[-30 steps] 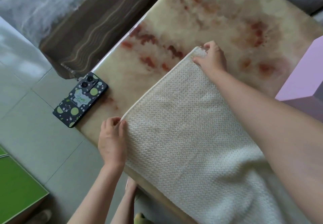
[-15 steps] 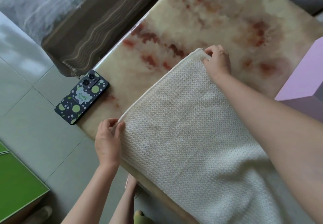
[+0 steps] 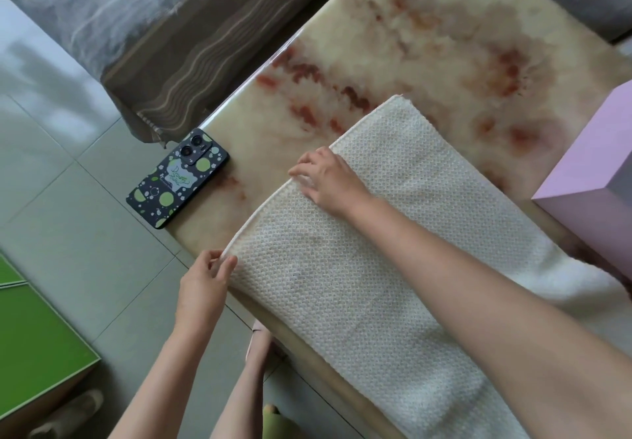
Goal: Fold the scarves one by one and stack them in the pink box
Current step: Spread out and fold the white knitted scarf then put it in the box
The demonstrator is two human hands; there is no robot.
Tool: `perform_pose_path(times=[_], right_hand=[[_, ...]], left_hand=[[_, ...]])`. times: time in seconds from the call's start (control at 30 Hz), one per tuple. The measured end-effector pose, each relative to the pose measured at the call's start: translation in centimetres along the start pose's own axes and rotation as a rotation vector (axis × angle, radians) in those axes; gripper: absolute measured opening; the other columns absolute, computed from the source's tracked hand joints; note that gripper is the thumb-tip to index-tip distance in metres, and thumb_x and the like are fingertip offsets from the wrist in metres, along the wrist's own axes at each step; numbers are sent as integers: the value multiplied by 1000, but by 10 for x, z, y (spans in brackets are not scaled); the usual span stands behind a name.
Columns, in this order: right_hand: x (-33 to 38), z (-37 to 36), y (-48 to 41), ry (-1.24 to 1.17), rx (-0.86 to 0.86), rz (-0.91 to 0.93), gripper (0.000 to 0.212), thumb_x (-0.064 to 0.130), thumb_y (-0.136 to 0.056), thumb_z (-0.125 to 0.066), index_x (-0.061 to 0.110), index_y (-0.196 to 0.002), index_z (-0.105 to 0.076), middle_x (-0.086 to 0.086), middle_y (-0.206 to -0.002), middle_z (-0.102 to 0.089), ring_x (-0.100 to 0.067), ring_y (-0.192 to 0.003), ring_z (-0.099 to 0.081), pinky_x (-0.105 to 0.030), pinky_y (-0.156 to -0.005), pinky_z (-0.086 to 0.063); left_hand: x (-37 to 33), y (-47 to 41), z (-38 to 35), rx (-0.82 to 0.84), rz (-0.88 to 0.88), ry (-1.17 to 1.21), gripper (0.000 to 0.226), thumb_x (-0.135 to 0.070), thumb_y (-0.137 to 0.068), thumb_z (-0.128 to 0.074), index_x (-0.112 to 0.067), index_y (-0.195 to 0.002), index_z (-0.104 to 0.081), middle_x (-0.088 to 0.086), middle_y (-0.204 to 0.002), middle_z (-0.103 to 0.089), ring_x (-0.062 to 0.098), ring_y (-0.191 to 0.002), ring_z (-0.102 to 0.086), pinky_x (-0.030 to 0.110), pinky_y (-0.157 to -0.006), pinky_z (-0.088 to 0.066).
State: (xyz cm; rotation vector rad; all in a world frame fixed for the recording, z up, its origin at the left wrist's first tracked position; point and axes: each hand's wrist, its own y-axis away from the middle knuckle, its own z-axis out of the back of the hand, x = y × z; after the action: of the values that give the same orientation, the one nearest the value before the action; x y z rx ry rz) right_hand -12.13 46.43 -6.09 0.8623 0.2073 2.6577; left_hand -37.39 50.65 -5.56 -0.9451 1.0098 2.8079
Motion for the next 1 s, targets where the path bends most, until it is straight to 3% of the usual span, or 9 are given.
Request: perform_pose_path(times=[0.17, 0.27, 0.37, 0.47, 0.57, 0.63, 0.73, 0.83, 1.0], right_hand=[[18, -1, 2, 57, 55, 50, 38, 24, -92, -57, 22, -130, -55, 1, -126, -52, -21, -125, -34, -29, -108, -18], [39, -7, 1, 36, 177, 109, 48, 32, -89, -62, 25, -135, -49, 2, -130, -51, -21, -129, -30, -29, -109, -13], [50, -22, 1, 55, 254, 159, 43, 41, -86, -63, 27, -127, -56, 4, -128, -52, -21, -131, -28, -31, -112, -9], [51, -26, -1, 61, 185, 163, 31, 38, -86, -64, 22, -112, -64, 2, -117, -54, -21, -126, -34, -31, -113, -6], [49, -18, -8, 40, 144, 131, 19, 32, -86, -65, 18, -98, -66, 3, -100, -61, -14, -109, -49, -30, -116, -6], [47, -12, -13, 25, 170, 115, 16, 31, -87, -65, 18, -96, -67, 4, -97, -63, -15, -101, -55, -30, -114, -16], [47, -6, -19, 57, 176, 95, 16, 34, -90, -61, 23, -99, -68, 6, -102, -62, -21, -105, -50, -30, -103, -31], [43, -4, -25, 137, 152, 61, 14, 31, -92, -58, 23, -99, -68, 7, -105, -61, -19, -104, -47, -25, -94, -28], [42, -24, -21, 206, 107, 58, 17, 34, -91, -56, 23, -102, -64, 4, -106, -61, -17, -106, -51, -29, -101, -25]], left_hand=[[-11, 2, 1, 154, 156, 380, 27, -24, -101, -41, -6, -109, -59, 9, -102, -55, 10, -58, -65, 31, -62, -60], [-18, 4, 3, 190, 206, 574, 28, -26, -101, -40, -11, -102, -63, 12, -105, -60, 14, -66, -69, 33, -65, -60], [-20, 0, 8, 244, 282, 688, 25, -13, -99, -40, -8, -108, -63, 15, -114, -61, 27, -80, -71, 31, -63, -60], [-16, -2, 12, 283, 243, 648, 19, 0, -93, -48, -4, -102, -64, 20, -119, -59, 32, -104, -63, 30, -72, -59], [-11, 2, 14, 281, 204, 596, 11, -5, -91, -58, -5, -97, -67, 19, -105, -66, 28, -91, -66, 25, -69, -59], [-9, 0, 15, 176, 190, 596, 12, -7, -89, -60, -1, -96, -68, 16, -95, -66, 26, -84, -65, 20, -61, -57], [-7, -12, 20, -44, 182, 580, 15, -8, -93, -56, 3, -100, -63, 12, -78, -61, 14, -59, -62, 16, -51, -54], [-9, -19, 21, -152, 155, 598, 13, -8, -95, -52, 1, -98, -60, 9, -69, -57, 5, -48, -61, 16, -49, -53], [-10, -18, 11, 24, 104, 269, 22, -23, -95, -52, -7, -100, -67, 2, -71, -62, 15, -67, -61, 22, -49, -49]])
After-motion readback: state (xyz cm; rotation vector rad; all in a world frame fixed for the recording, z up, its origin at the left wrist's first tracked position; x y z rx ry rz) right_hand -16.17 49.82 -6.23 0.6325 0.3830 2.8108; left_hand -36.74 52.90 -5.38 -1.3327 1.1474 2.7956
